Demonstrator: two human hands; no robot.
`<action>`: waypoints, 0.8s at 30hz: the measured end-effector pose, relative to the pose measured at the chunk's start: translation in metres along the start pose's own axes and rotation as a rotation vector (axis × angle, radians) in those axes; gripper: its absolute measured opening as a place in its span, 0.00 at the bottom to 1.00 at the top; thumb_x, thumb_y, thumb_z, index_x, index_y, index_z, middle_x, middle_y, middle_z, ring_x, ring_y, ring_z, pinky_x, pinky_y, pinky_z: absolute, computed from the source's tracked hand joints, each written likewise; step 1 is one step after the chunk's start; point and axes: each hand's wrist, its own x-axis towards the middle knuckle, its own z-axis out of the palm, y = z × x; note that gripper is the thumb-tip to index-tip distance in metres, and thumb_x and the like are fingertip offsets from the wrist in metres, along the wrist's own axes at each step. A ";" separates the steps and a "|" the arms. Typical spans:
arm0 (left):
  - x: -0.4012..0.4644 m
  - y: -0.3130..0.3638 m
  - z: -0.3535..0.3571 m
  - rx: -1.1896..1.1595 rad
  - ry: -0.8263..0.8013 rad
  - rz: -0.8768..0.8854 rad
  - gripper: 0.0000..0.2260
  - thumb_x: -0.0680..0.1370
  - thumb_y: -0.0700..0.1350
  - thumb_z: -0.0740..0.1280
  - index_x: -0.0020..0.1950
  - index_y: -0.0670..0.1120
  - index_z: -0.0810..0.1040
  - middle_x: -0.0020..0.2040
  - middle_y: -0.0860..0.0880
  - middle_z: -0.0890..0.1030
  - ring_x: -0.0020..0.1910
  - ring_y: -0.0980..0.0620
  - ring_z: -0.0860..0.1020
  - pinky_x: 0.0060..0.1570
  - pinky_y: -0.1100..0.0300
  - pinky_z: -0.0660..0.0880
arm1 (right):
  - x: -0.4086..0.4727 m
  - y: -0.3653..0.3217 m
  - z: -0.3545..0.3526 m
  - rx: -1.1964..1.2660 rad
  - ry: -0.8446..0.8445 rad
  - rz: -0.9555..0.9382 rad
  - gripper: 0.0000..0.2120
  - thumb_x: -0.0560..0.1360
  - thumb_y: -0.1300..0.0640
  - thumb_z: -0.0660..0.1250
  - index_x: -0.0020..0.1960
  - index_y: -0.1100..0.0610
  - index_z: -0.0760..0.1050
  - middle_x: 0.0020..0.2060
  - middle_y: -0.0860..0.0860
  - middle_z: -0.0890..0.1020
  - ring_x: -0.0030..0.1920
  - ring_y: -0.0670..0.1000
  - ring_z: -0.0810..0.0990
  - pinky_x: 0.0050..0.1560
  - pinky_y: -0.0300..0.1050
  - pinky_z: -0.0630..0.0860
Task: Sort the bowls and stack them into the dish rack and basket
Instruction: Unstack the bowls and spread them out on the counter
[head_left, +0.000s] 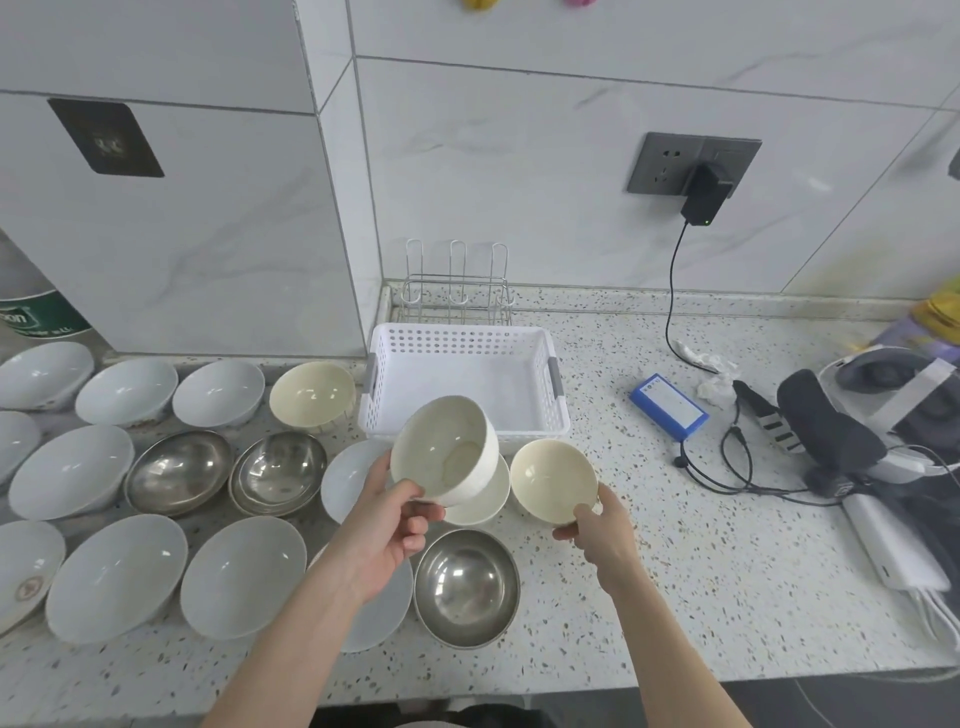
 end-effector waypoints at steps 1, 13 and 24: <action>0.001 -0.001 0.002 0.015 -0.005 -0.001 0.19 0.79 0.34 0.59 0.62 0.55 0.73 0.30 0.42 0.80 0.22 0.55 0.67 0.19 0.66 0.64 | 0.001 0.001 -0.001 -0.004 -0.018 0.013 0.26 0.76 0.63 0.55 0.73 0.48 0.63 0.36 0.59 0.85 0.21 0.43 0.72 0.23 0.37 0.64; 0.001 -0.022 0.045 0.450 -0.200 -0.011 0.27 0.79 0.35 0.57 0.66 0.65 0.67 0.31 0.42 0.82 0.24 0.54 0.72 0.22 0.64 0.64 | -0.038 0.007 -0.043 0.206 0.033 -0.117 0.16 0.80 0.43 0.57 0.59 0.51 0.77 0.29 0.53 0.81 0.26 0.44 0.68 0.28 0.37 0.68; 0.000 -0.060 0.067 0.675 -0.337 -0.028 0.27 0.80 0.39 0.58 0.73 0.63 0.58 0.33 0.44 0.83 0.24 0.57 0.77 0.22 0.65 0.65 | -0.059 0.018 -0.058 -0.045 -0.108 -0.205 0.13 0.70 0.57 0.63 0.53 0.50 0.79 0.27 0.55 0.82 0.27 0.52 0.70 0.26 0.41 0.64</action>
